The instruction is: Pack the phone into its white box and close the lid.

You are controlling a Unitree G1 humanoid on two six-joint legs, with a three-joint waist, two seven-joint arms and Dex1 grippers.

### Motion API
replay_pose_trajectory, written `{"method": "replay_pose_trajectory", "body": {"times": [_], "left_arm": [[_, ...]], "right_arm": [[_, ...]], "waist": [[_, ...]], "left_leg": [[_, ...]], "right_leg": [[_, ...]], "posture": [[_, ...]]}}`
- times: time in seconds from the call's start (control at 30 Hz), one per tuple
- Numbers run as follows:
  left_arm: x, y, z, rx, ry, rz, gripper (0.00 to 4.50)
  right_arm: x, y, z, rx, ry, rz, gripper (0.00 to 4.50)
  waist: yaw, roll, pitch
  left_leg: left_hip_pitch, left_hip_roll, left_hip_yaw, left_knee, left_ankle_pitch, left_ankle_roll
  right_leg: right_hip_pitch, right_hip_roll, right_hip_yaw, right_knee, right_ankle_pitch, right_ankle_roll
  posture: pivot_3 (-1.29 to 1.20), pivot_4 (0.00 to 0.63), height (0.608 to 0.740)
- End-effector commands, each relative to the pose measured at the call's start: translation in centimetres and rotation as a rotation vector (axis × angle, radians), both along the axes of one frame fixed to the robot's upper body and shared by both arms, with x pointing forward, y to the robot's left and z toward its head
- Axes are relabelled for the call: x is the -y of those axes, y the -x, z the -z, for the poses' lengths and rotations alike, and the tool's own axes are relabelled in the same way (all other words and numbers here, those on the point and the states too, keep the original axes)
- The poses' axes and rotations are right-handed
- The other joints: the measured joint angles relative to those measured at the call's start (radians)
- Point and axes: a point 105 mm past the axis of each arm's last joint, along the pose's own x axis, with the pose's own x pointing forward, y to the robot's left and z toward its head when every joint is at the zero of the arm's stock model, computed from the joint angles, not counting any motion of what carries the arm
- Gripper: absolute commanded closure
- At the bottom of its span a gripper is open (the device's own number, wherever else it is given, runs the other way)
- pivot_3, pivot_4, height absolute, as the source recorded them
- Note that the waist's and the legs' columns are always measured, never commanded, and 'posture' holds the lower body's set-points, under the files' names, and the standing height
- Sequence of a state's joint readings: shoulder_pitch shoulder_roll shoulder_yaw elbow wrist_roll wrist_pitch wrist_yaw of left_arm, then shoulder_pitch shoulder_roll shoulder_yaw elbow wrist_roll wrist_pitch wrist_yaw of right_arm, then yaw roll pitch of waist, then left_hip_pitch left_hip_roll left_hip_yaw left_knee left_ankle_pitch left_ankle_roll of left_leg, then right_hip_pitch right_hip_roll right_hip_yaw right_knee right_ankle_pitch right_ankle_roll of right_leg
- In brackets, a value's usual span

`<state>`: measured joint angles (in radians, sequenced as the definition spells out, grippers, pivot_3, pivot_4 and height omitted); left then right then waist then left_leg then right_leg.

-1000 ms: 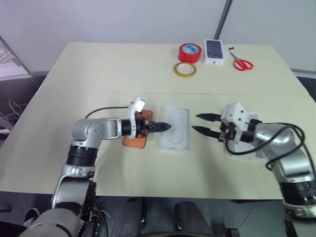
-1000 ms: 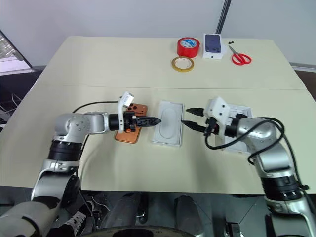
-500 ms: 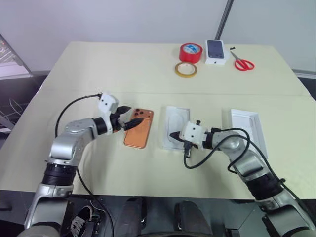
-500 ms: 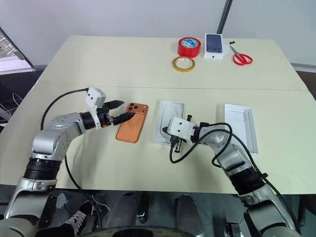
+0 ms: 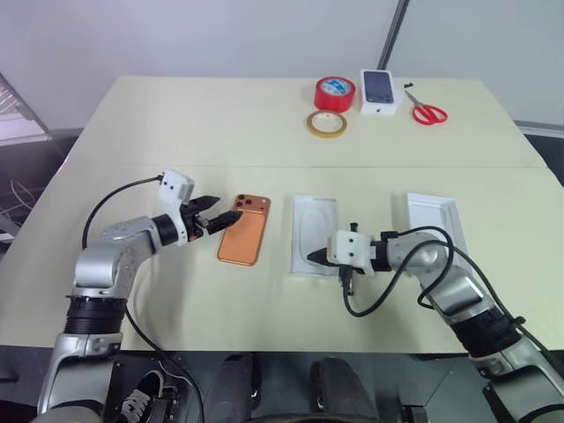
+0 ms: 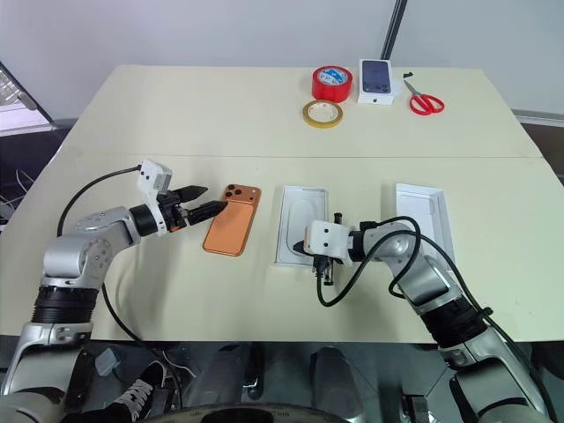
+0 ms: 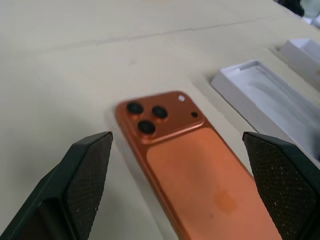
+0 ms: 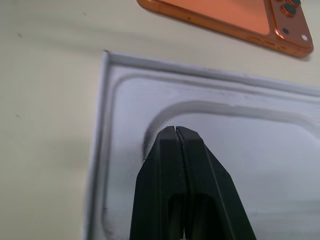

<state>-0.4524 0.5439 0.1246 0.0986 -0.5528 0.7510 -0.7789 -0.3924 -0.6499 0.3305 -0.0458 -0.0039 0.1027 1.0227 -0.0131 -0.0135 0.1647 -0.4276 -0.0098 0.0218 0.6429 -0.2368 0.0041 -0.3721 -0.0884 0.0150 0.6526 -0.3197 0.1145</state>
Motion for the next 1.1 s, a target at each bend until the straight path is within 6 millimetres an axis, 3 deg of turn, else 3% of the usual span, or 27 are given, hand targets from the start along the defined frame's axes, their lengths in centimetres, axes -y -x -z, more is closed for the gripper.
{"method": "replay_pose_trajectory", "body": {"times": [0.03, 0.17, 0.37, 0.53, 0.63, 0.8, 1.1], "left_arm": [[-0.9, 0.5, -1.7, -0.077, 0.111, 0.019, 0.11], [-2.3, 0.7, -1.2, -0.143, 0.127, -0.002, 0.11], [-3.0, 1.1, -1.0, -0.277, 0.257, 0.017, 0.11], [-2.9, 1.3, 1.3, -0.378, 0.172, 0.025, 0.11], [-1.8, 1.1, 1.3, -0.387, 0.166, 0.058, 0.11], [-0.2, 0.9, 1.4, -0.399, 0.149, 0.098, 0.11], [1.1, 1.6, 3.0, -0.459, 0.110, 0.138, 0.11]], "right_arm": [[0.6, -0.4, -1.5, 0.043, -0.011, -0.012, 4.47], [0.6, -1.1, -2.2, 0.087, -0.011, -0.009, 4.47], [-3.3, -2.1, -6.3, 0.121, -0.256, 0.006, 4.47], [-6.7, -3.1, -7.1, 0.130, -0.281, 0.030, 4.47], [-8.4, -3.6, -5.1, 0.097, -0.161, 0.061, 4.47], [-8.4, -3.5, -1.7, 0.006, 0.066, 0.080, 4.47], [-9.1, -4.4, -0.9, 0.038, 0.120, 0.103, 4.47]], "waist": [[0.001, 0.000, 0.000], [-0.001, 0.000, 0.000], [-0.004, -0.001, 0.001], [-0.004, -0.001, 0.001], [-0.001, -0.001, 0.001], [0.001, -0.001, 0.001], [-0.002, -0.001, 0.000]], "left_leg": [[0.000, 0.000, 0.000, 0.000, 0.000, 0.000], [0.000, 0.000, 0.000, 0.000, 0.000, 0.000], [0.000, 0.001, 0.000, 0.000, 0.000, -0.001], [0.000, 0.001, 0.000, 0.000, 0.001, -0.001], [0.000, 0.001, 0.000, 0.000, 0.001, -0.001], [0.000, 0.000, 0.000, 0.000, 0.001, -0.001], [0.001, 0.000, 0.000, 0.000, 0.001, -0.001]], "right_leg": [[0.000, 0.000, 0.000, 0.000, 0.000, 0.000], [0.000, 0.000, 0.000, 0.000, 0.000, 0.000], [-0.001, 0.001, 0.000, 0.002, 0.000, 0.000], [-0.002, 0.001, 0.000, 0.002, 0.000, 0.000], [-0.002, 0.001, 0.000, 0.002, 0.000, 0.000], [-0.002, 0.000, 0.000, 0.002, 0.000, 0.000], [-0.002, 0.000, 0.000, 0.003, 0.000, 0.000]], "posture": [[0.00, 0.150, 0.728], [0.00, 0.150, 0.728], [0.00, 0.150, 0.728], [0.00, 0.150, 0.728], [0.00, 0.150, 0.728], [0.00, 0.150, 0.728], [0.00, 0.150, 0.728]]}}
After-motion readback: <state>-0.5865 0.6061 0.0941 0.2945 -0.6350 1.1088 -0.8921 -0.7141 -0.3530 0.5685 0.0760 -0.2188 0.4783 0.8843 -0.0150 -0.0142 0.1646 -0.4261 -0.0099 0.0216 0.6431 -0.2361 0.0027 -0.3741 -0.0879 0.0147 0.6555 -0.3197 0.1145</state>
